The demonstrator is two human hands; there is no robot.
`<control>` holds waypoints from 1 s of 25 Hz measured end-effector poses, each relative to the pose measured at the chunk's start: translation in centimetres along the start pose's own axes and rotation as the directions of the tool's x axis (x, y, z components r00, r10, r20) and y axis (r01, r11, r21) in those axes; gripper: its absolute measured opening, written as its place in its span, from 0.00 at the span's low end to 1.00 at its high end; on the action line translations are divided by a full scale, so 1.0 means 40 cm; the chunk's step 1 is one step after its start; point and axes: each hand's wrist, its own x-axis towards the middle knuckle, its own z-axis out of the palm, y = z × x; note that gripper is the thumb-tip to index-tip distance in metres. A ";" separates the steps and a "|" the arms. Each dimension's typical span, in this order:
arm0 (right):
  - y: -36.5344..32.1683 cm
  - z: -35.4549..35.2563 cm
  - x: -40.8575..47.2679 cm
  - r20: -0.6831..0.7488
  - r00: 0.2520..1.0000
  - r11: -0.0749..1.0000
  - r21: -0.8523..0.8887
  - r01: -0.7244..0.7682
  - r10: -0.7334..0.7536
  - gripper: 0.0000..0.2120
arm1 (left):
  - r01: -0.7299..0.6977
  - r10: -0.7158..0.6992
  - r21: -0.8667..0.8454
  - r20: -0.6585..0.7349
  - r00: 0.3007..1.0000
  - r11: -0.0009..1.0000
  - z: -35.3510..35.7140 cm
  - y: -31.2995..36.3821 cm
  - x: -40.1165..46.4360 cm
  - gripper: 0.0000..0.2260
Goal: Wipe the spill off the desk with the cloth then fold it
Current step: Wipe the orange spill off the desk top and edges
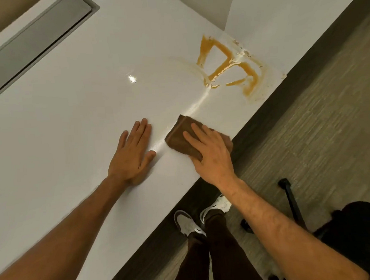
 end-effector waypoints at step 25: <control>0.109 -0.224 0.130 -0.322 0.714 0.710 0.616 -0.342 0.622 0.19 | 0.043 -0.073 -0.221 -0.130 0.989 0.974 -0.057 0.057 0.164 0.38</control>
